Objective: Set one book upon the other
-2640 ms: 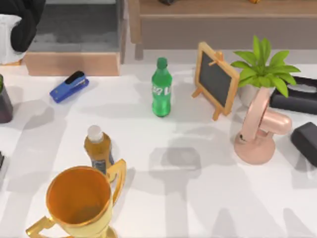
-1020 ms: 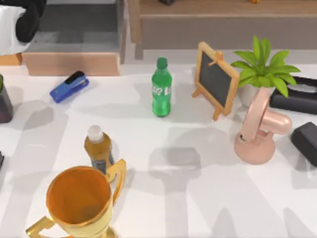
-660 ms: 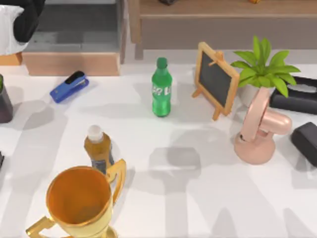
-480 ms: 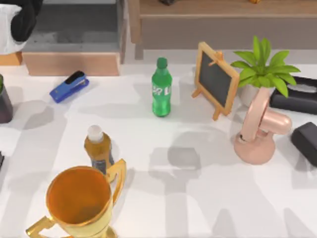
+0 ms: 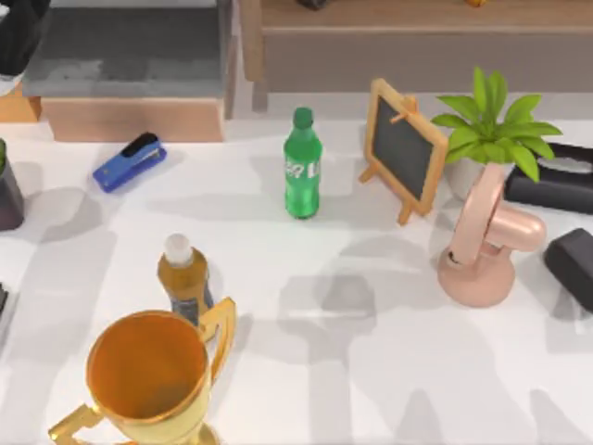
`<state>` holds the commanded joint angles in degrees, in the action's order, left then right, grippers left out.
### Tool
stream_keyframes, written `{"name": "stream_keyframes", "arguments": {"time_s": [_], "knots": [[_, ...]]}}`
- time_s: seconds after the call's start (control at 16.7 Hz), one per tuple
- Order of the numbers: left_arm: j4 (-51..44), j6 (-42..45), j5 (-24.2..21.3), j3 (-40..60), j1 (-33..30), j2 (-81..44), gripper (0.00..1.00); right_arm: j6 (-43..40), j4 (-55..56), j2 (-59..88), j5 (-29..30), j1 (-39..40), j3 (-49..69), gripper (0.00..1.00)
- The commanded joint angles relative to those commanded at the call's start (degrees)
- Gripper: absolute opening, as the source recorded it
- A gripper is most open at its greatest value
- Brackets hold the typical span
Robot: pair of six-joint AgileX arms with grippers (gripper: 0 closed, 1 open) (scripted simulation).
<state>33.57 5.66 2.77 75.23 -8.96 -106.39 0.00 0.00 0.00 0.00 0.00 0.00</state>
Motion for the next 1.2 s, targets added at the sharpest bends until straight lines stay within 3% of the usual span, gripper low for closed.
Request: {"name": "stream_keyframes", "arguments": {"time_s": [0.36,0.72,0.96,1.2], "knots": [[-2.9,26.1,-18.4,-12.6,10.1,19.1,0.0,0.0,0.0,0.0,0.0,0.0,0.0,1.0],[-10.4,66.1,-36.3,-30.4,30.5,36.3,0.0,0.0,0.0,0.0,0.0,0.0,0.0,1.0],[-17.9,92.6,-44.8,-42.9,46.1,42.5,0.0,0.0,0.0,0.0,0.0,0.0,0.0,1.0],[-25.2,112.3,-49.9,-53.8,58.5,44.4,0.0,0.0,0.0,0.0,0.0,0.0,0.0,1.0]]}}
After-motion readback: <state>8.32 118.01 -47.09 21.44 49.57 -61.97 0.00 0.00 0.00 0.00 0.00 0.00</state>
